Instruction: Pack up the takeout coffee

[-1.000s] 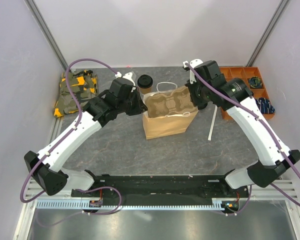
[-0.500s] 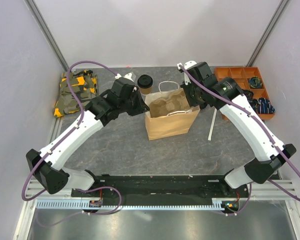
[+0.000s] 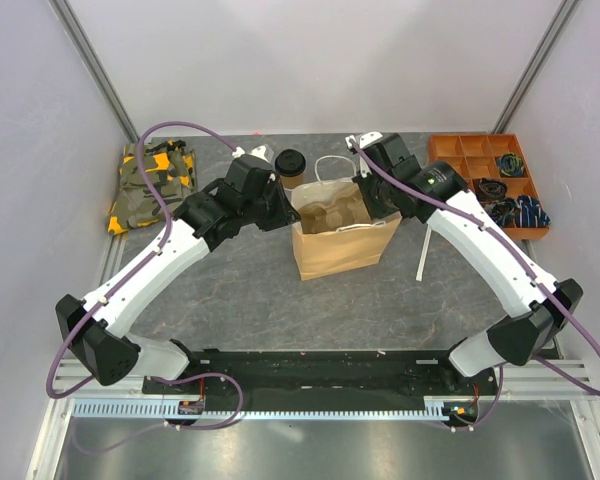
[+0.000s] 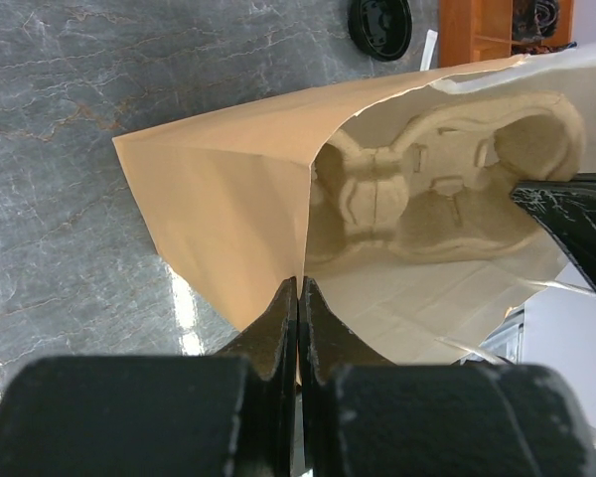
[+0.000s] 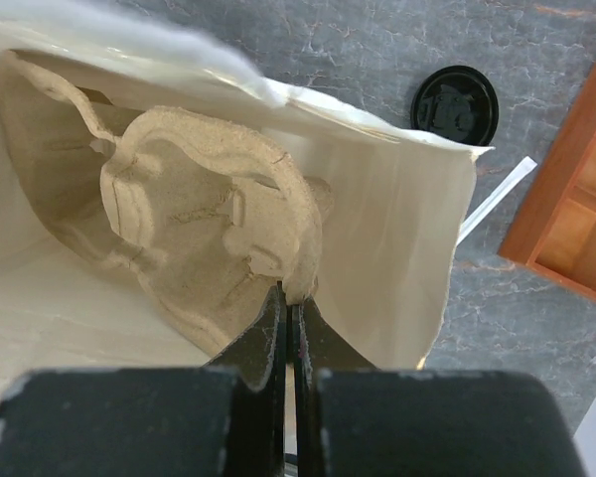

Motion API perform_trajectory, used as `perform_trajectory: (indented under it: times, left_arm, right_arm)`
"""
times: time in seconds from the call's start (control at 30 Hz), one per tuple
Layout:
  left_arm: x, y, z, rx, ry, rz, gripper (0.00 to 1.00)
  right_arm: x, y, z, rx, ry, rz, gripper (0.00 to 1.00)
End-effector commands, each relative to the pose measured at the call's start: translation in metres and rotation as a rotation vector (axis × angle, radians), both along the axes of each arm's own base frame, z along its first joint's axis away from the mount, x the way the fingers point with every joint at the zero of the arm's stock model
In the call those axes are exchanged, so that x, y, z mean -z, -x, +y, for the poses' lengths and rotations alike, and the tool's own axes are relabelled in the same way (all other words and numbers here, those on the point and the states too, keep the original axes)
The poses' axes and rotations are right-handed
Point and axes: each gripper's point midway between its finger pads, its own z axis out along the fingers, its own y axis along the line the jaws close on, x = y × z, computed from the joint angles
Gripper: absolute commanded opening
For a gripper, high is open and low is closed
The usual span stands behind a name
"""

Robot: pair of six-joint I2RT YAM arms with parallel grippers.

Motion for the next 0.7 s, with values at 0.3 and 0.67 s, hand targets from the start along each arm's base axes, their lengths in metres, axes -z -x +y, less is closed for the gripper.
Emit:
perform_trajectory:
  times: [0.3, 0.67]
  left_arm:
    - [-0.003, -0.005, -0.007, 0.003, 0.044, -0.021, 0.02]
    - [-0.003, -0.006, -0.005, 0.011, 0.036, -0.035, 0.02]
  right_arm:
    - [0.037, -0.007, 0.018, -0.041, -0.03, 0.009, 0.0]
    - [0.062, -0.002, 0.018, -0.019, 0.01, 0.11, 0.0]
